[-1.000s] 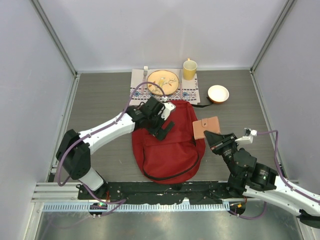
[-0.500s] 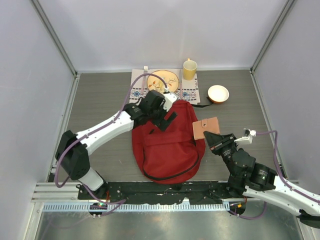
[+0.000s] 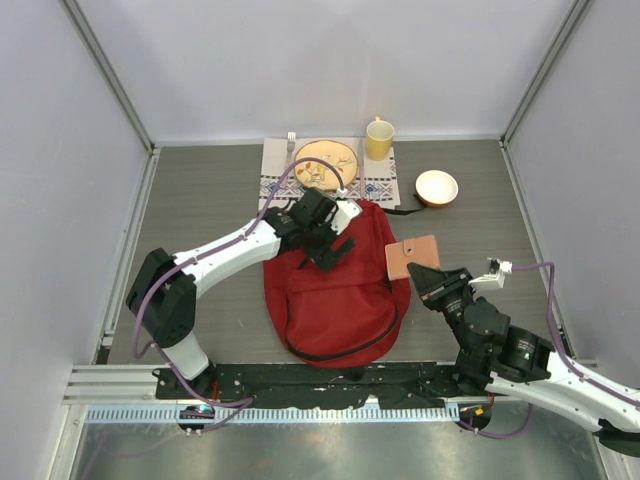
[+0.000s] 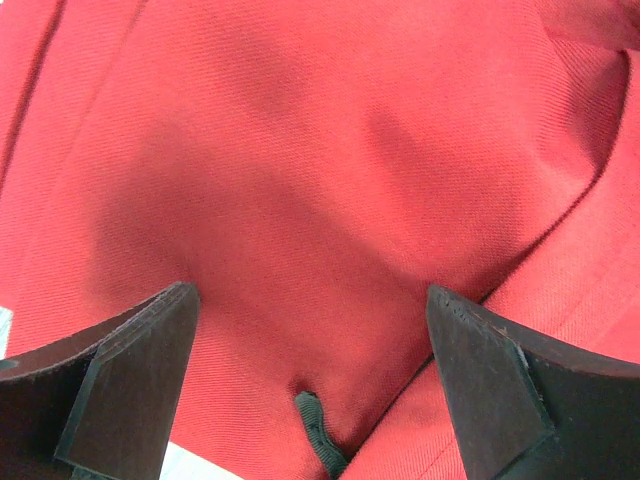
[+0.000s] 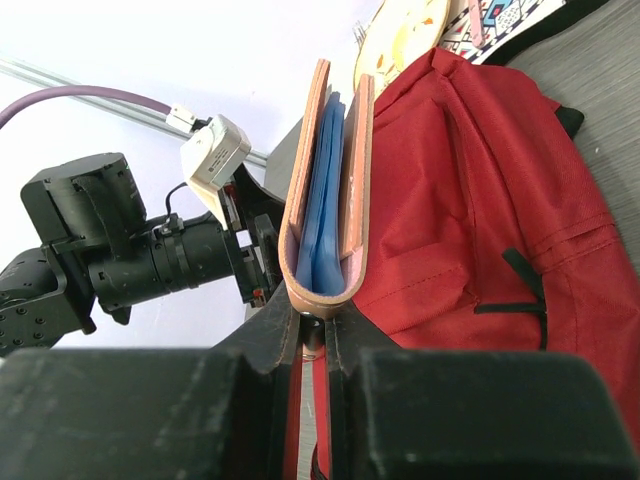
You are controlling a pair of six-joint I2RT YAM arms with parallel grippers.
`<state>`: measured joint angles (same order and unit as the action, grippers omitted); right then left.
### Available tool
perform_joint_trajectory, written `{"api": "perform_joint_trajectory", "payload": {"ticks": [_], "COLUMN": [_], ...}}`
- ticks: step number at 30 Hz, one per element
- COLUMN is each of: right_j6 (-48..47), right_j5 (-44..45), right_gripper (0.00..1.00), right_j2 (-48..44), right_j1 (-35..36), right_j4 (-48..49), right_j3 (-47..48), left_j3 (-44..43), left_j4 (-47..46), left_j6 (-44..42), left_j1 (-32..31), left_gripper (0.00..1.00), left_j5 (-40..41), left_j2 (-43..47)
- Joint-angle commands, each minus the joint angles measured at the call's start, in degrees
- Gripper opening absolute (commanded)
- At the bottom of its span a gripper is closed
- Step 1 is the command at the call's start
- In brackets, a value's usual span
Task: Pack the student bag
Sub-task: Place the personal item in the student bag.
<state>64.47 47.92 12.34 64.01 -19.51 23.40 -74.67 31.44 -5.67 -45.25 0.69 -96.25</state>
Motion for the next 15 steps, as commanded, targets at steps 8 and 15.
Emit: {"api": "perform_joint_trajectory", "payload": {"ticks": [8, 15], "right_j6": [2.06, 2.42], "right_j5": [2.79, 2.79], "right_gripper": [0.04, 0.05], "right_j2": [-0.47, -0.47], "right_j1": [-0.02, -0.02], "right_j4": [0.96, 1.05], "right_j3": [-0.46, -0.72], "left_j3": [2.25, 3.22], "left_j4": [3.01, 5.03], "left_j6": [1.72, 1.72], "left_j1": [0.08, -0.97], "left_gripper": [1.0, 1.0], "left_j5": [-11.67, -11.33], "left_j2": [3.7, 3.17]}}
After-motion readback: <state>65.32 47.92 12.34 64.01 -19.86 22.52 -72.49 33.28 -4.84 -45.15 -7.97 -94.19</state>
